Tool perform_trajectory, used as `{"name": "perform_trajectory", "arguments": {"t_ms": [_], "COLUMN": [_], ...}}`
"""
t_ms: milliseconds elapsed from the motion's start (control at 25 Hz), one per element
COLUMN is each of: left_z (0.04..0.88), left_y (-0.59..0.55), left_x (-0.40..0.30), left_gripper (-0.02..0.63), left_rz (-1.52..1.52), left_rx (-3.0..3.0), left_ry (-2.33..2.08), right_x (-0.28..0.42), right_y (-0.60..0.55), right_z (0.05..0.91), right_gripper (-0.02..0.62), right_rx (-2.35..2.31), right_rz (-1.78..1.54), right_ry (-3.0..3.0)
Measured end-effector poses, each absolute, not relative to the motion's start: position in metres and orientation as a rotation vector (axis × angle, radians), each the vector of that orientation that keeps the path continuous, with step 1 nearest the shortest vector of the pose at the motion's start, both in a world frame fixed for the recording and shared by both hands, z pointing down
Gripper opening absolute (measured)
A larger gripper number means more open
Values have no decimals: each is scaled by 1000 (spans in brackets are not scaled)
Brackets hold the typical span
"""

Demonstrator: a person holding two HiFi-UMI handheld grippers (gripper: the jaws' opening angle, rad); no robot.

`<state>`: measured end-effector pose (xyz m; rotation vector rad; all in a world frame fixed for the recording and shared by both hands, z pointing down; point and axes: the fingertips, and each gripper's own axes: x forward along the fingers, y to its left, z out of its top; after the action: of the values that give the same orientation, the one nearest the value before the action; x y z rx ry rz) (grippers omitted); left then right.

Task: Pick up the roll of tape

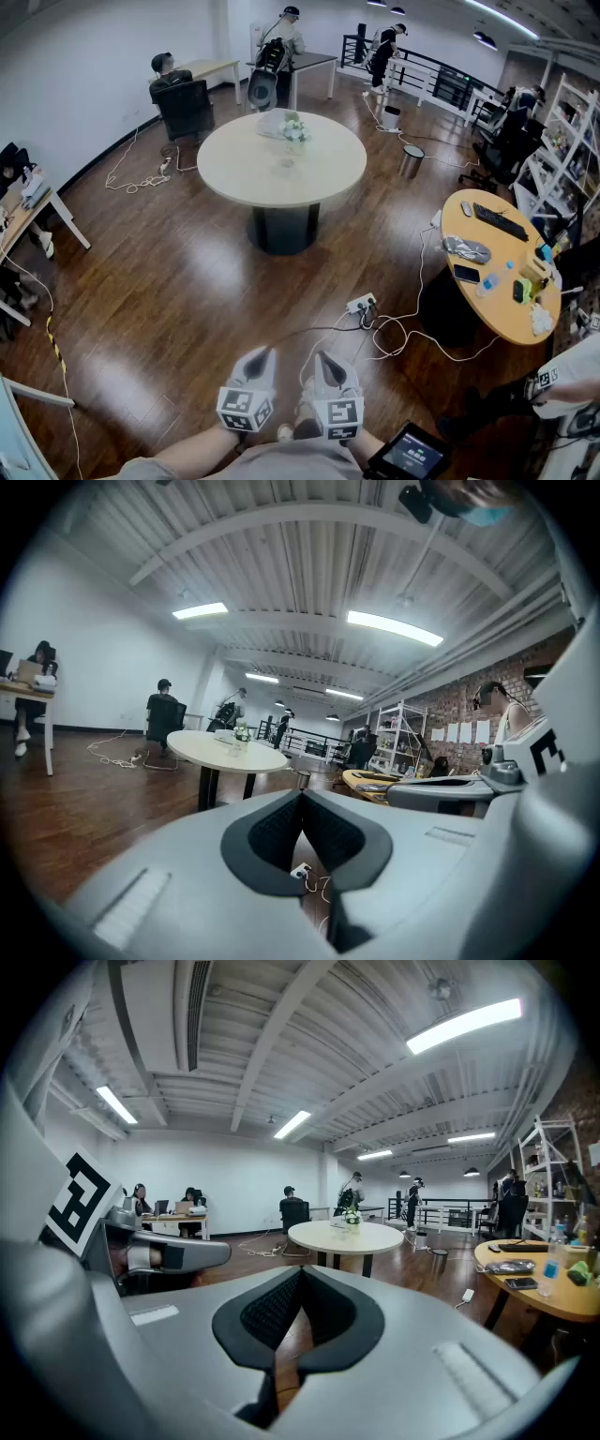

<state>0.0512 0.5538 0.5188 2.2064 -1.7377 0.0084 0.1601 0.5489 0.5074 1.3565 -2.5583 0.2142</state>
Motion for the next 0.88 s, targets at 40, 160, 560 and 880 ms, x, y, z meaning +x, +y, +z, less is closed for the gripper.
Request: {"name": "perform_trajectory", "arguments": {"t_ms": [40, 160, 560, 880], "left_z": [520, 526, 515, 510], "left_y": [545, 518, 400, 336], "left_x": [50, 50, 50, 45], "left_gripper": [2, 2, 2, 2], "left_rz": [13, 31, 56, 31], "left_rx": [2205, 2200, 2191, 2158], "left_ry": [-1739, -1742, -1791, -1833], "right_x": [159, 158, 159, 160], "right_y": [540, 511, 391, 322], "right_z": [509, 513, 505, 507], "right_gripper": [14, 14, 14, 14], "right_rx": [1355, 1349, 1320, 1293], "right_rz": [217, 226, 227, 228], "right_ry": [-2561, -2566, -2620, -2636]}}
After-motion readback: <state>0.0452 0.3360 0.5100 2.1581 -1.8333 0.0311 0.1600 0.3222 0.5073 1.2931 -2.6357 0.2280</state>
